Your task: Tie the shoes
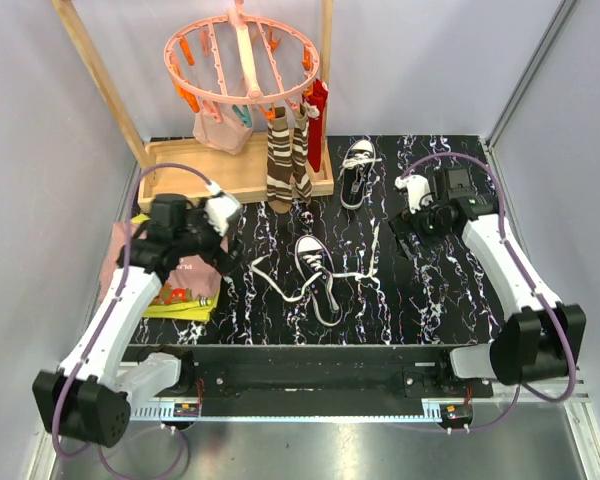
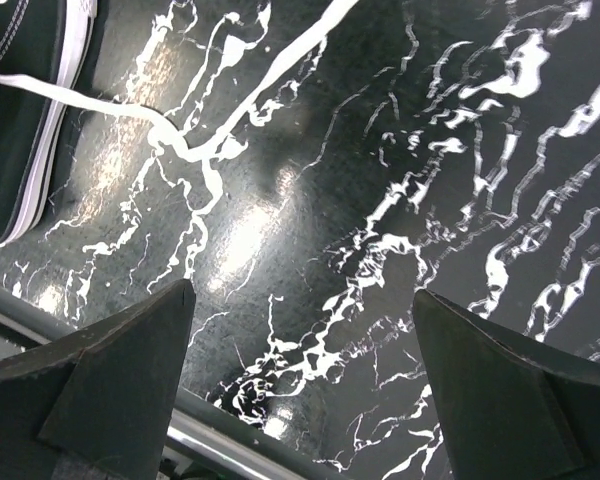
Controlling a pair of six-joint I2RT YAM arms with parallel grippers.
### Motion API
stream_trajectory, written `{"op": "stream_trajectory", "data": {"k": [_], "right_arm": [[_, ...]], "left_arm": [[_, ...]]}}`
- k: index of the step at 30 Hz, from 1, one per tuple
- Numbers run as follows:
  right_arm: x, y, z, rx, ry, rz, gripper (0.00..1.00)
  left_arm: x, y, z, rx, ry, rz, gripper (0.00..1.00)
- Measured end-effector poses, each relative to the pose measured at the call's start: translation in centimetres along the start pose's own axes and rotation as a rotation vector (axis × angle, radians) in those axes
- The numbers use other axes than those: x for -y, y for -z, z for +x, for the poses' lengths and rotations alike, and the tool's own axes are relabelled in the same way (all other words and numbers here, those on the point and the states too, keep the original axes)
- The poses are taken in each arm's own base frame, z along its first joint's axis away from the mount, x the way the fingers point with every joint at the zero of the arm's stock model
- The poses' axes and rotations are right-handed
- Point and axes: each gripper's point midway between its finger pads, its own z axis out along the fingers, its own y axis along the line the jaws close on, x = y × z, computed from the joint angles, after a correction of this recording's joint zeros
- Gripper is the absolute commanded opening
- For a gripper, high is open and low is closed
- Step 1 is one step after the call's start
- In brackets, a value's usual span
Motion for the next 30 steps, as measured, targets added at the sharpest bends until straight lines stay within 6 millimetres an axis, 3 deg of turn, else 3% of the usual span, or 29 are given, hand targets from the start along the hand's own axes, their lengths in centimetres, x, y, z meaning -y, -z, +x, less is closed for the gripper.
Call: {"op": "stream_trajectory", "data": {"k": [5,9,11,15,22,24,26,28,29,30], "right_arm": [[-0.3,-2.5,0.4,-0.077,-0.015,-0.080,1.00],[-0.9,-4.6,1.3,-0.141,-0.057,-0.150,1.00],[-1.2,-5.6,1.8,-0.168,-0.085,-0.179,1.00],[-1.6,-6.8,1.9,-0.190,-0.133,-0.211,0.99],[-1.5,-8.3,0.7,-0.168,-0.189,-0.228,0.98],[-1.5,-8.7,0.7,-0.169,-0.205,-0.230,0.96],[-1.7,-9.0,0.6,-0.170,-0.223,-0.240,0.88],[-1.9,-9.2,0.6,-0.171,-0.237,-0.251,0.80],[-2.1,-9.3,0.5,-0.169,-0.244,-0.264,0.68],[-2.3,-9.3,0.4,-0.166,-0.252,-0.277,0.65]], "left_arm": [[4.3,-5.5,3.6,-0.100,-0.187,0.203,0.98],[8.4,-9.3,8.1,-0.216,-0.344,0.379,0.90],[9.4,-10.3,9.4,-0.253,-0.398,0.435,0.84],[9.3,-11.9,10.8,-0.284,-0.498,0.489,0.75],[8.0,-14.5,11.5,-0.328,-0.684,0.537,0.60],[7.9,-14.6,12.0,-0.344,-0.714,0.561,0.51],[7.8,-14.6,12.1,-0.357,-0.743,0.579,0.45],[7.9,-14.7,12.1,-0.374,-0.753,0.601,0.30],[7.9,-14.7,12.1,-0.381,-0.762,0.613,0.24],[7.9,-14.7,12.2,-0.388,-0.764,0.620,0.10]]}}
